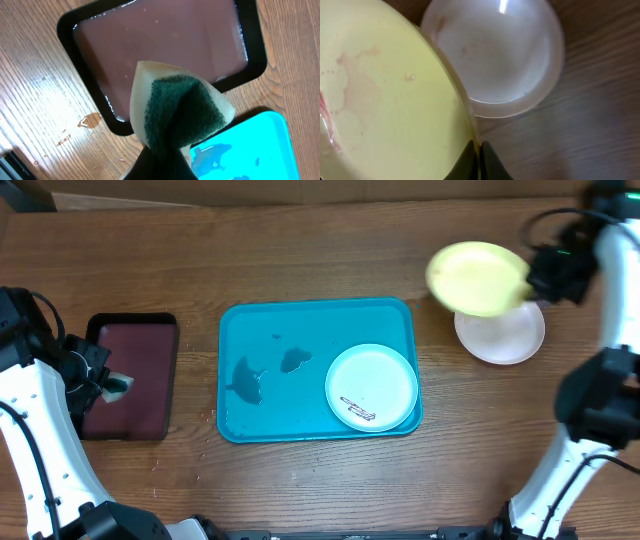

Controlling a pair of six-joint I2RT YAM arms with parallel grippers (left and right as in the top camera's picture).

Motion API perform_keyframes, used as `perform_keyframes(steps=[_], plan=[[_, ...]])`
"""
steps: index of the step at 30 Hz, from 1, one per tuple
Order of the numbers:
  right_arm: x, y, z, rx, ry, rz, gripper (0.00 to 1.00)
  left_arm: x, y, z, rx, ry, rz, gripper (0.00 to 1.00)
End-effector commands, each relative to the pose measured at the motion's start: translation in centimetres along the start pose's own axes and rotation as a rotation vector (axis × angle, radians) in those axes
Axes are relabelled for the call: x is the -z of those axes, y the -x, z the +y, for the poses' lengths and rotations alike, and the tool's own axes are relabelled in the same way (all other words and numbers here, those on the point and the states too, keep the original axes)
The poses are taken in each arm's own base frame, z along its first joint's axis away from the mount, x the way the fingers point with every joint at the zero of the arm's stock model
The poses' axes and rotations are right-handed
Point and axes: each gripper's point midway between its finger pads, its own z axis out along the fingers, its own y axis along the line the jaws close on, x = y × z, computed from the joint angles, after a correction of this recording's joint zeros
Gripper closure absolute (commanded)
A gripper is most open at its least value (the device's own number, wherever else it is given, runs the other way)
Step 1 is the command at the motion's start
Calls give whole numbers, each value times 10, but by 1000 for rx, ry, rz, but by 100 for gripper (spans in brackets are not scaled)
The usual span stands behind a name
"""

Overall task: Clean dirty plates on tray and stack at the side
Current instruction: 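Lift the yellow plate with the right gripper and stack it on the white plate, then release the yellow plate and move the right gripper to the white plate rim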

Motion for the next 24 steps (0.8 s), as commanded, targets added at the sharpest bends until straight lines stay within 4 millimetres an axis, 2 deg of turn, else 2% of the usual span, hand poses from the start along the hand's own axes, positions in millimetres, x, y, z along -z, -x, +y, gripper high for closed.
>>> perform_keyframes(steps=[1,5,7,18,23,24], plan=[[25,-1,-8,42,93,-28,96,-3,-1,-1,-10,-2,9,96],[19,2,-37,-23,73,-11,96,-4,-1,-2,-10,-3,8,96],[12,6,-44,-34,62,-12,96,-4,-1,-1,-10,-2,9,96],[-53,4,-59,-49,47,37,96,-17,-6,3,-9,9,23,96],[-70,2,-65,-52,42,46,96,-21,-5,2,-9,3,18,96],[-71,1,-65,-52,42,49,90,-21,-4,1,-9,1,16,96]])
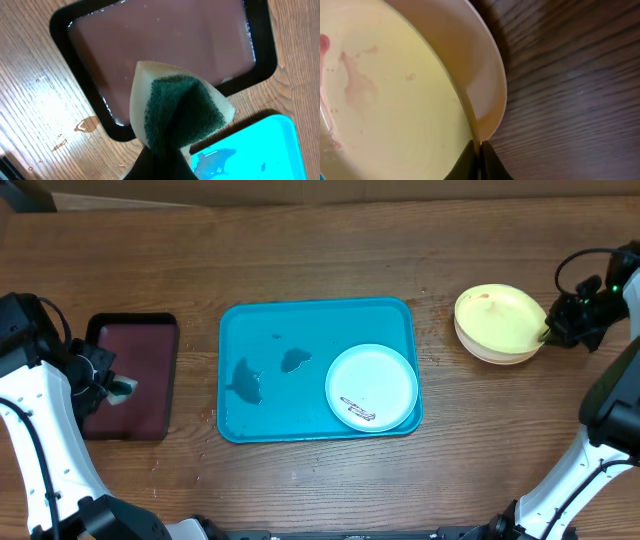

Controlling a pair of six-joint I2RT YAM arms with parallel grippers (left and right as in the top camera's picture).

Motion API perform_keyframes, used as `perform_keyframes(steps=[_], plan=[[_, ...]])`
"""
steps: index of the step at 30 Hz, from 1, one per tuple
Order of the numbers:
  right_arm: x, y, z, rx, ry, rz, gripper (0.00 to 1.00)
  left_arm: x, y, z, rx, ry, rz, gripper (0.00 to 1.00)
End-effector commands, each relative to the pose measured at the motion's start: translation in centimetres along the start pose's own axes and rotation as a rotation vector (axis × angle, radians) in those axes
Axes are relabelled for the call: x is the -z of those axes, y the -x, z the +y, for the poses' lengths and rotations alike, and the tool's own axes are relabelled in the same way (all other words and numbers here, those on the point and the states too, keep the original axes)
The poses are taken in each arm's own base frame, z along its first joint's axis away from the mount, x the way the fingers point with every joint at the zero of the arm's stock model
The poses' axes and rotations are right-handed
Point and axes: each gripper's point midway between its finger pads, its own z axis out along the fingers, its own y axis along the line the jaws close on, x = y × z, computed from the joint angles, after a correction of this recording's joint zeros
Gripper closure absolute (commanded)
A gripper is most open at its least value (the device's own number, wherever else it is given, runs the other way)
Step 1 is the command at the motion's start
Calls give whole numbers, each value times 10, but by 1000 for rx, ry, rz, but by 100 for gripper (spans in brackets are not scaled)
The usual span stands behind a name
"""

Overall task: Clean dirty plates on tray and stack at the side
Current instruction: 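Release the yellow plate and move the right gripper to the white plate rim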

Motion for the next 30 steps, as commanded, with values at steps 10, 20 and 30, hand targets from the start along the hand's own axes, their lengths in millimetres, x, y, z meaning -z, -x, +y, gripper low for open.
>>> perform_keyframes(steps=[10,20,30], plan=[[7,-16,26,36,79,25,37,-4,-2,-4,-10,-21,16,96],[-9,-94,114,379,146,220,42,-4,-2,-5,-10,-21,16,96],[-54,-156,168,772,-184,208,45,-4,-3,-4,-11,-20,17,96]])
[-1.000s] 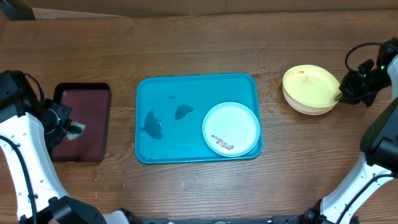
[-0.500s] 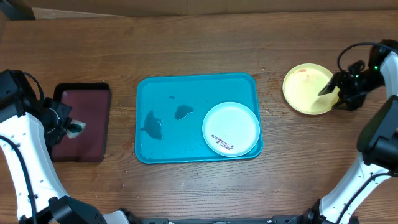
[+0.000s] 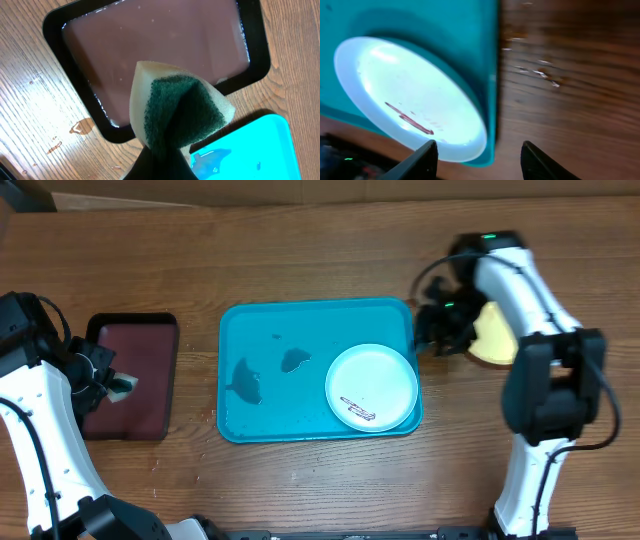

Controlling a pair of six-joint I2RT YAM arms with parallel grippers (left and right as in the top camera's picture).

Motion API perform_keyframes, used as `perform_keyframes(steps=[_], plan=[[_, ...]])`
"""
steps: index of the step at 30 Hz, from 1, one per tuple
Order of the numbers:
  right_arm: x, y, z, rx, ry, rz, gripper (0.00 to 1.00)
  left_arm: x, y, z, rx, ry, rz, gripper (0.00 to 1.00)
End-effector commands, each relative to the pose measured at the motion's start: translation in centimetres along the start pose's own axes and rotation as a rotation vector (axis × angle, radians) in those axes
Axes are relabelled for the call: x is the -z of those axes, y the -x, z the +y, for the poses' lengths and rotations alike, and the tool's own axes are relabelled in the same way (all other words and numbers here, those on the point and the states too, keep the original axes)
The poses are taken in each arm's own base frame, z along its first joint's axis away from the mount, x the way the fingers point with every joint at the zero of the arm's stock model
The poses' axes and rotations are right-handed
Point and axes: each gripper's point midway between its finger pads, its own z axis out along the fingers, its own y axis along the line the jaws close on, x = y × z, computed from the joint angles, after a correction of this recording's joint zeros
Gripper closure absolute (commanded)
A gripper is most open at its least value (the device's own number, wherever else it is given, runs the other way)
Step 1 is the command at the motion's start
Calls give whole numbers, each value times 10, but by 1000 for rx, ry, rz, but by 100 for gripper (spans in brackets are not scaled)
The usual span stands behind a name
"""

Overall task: Clean dirty plates on tray and stack at the side
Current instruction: 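Release the yellow plate and move the right gripper to the white plate rim, then grip the stained white plate rim and drag it toward tray center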

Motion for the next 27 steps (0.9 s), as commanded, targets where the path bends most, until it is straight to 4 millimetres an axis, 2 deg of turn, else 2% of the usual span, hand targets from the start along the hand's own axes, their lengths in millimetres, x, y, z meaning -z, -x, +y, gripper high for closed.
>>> perform_keyframes(steps=[1,6,10,14,19,23,25,27], plan=[[9,2,6,112,-174,-61,44,-4,-4,0,-10,-1,18,96],[-2,10,21,216,-304,-94,40,-4,-4,0,-10,-1,18,96],[-9,15,32,321,-316,-104,40,-4,-4,0,-9,-2,19,96],[-15,20,31,333,-315,-119,41,-4,-4,-1,-10,-4,21,96],[-31,15,25,328,-310,-92,43,-4,-4,-1,-9,-5,20,95],[-35,11,26,334,-312,-79,44,-4,-4,-2,-9,-9,19,96],[-36,11,28,338,-313,-78,47,-4,-4,-2,-9,-9,19,96],[-37,10,29,336,-312,-78,55,-4,-4,-2,-9,-9,19,96]])
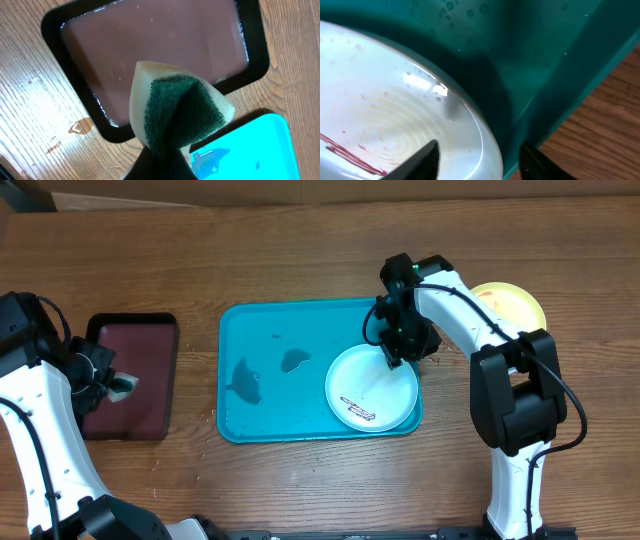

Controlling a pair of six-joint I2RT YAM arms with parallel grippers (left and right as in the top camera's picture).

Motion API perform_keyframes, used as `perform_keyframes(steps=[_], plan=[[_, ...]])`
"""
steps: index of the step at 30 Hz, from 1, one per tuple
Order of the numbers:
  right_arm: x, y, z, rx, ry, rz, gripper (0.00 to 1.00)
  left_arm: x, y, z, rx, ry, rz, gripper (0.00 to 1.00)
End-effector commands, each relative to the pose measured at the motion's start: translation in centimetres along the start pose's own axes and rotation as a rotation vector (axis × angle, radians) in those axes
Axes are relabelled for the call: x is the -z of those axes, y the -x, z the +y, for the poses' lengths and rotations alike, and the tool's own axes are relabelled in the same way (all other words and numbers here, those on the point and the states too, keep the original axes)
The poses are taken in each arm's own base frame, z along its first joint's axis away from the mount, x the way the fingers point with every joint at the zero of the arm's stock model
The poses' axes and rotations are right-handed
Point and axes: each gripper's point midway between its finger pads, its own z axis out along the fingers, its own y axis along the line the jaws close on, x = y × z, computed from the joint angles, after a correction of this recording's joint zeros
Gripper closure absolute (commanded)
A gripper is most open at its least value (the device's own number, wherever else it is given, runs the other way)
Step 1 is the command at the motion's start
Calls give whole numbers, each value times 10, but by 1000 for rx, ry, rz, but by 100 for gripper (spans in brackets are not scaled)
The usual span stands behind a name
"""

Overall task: Clean dirty plates on tray and stack at the side
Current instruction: 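Grip the stained white plate rim and drag it toward tray center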

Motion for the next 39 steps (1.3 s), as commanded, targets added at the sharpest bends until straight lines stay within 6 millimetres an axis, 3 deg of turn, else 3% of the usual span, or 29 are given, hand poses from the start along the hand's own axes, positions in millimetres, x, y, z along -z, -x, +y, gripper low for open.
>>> perform_keyframes(steps=[1,12,16,18,23,29,33,39], plan=[[13,1,6,12,-2,-39,62,-4,-3,-1,-9,-4,17,96],[-13,2,27,-75,117,-53,71,-4,-4,-2,-10,-13,23,96],[-13,16,49,-155,221,-98,77,-4,-5,-4,-10,-19,28,96],[-10,27,61,-239,272,-128,84,-4,-5,-3,-10,-19,29,96],[-2,52,89,-382,390,-190,78,-4,-6,-4,-14,-21,31,96],[-1,54,86,-464,398,-184,77,-3,-8,-8,-33,-44,45,96],[4,59,81,-243,354,-244,73,-3,-7,-9,-33,-48,42,96],[7,65,58,58,139,-311,65,-3,-7,-9,-33,-51,41,96]])
